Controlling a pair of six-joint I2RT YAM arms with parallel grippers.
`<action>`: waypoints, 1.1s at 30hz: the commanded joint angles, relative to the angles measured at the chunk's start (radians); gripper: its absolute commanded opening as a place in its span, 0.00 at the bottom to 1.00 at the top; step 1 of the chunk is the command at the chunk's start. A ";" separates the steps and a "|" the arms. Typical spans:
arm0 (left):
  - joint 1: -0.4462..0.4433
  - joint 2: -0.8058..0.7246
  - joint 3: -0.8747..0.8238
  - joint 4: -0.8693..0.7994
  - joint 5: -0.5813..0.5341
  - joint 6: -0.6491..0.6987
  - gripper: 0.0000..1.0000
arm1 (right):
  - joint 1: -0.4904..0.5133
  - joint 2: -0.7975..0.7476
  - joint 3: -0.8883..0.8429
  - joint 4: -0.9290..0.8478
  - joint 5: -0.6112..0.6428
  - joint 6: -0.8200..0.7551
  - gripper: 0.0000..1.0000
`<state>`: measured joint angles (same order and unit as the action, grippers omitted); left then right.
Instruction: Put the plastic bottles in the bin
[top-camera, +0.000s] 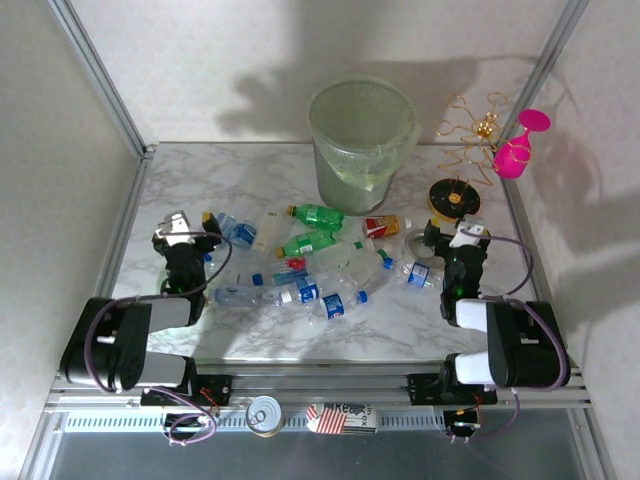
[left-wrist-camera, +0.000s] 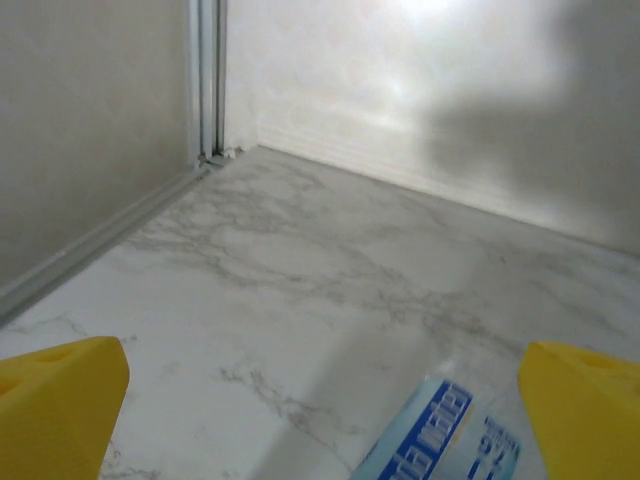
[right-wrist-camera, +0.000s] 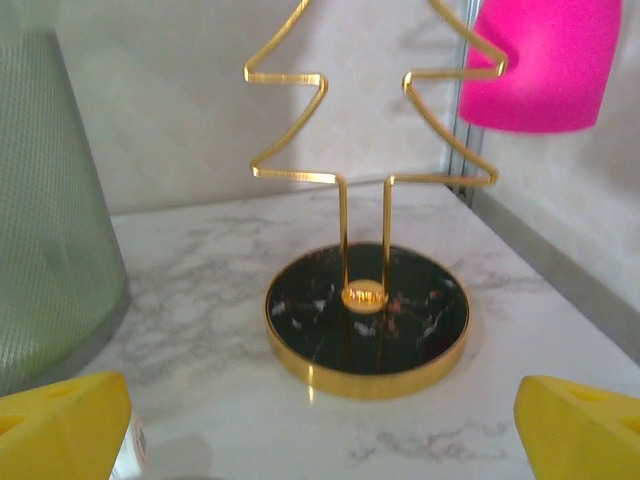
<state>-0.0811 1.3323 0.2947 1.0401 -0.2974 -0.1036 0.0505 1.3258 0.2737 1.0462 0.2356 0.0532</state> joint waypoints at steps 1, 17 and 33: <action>-0.003 -0.107 0.104 -0.278 -0.086 -0.116 0.99 | 0.010 -0.088 0.106 -0.263 0.030 0.061 0.99; -0.183 -0.323 0.198 -0.621 0.139 -0.660 0.99 | 0.173 -0.203 0.454 -1.233 -0.248 0.460 0.99; -0.612 0.077 0.428 -0.486 0.153 -0.586 0.99 | 0.235 0.015 0.583 -1.493 -0.161 0.298 0.99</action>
<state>-0.6754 1.3590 0.6415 0.5079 -0.1699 -0.7300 0.2832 1.2938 0.8268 -0.4240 0.0811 0.4034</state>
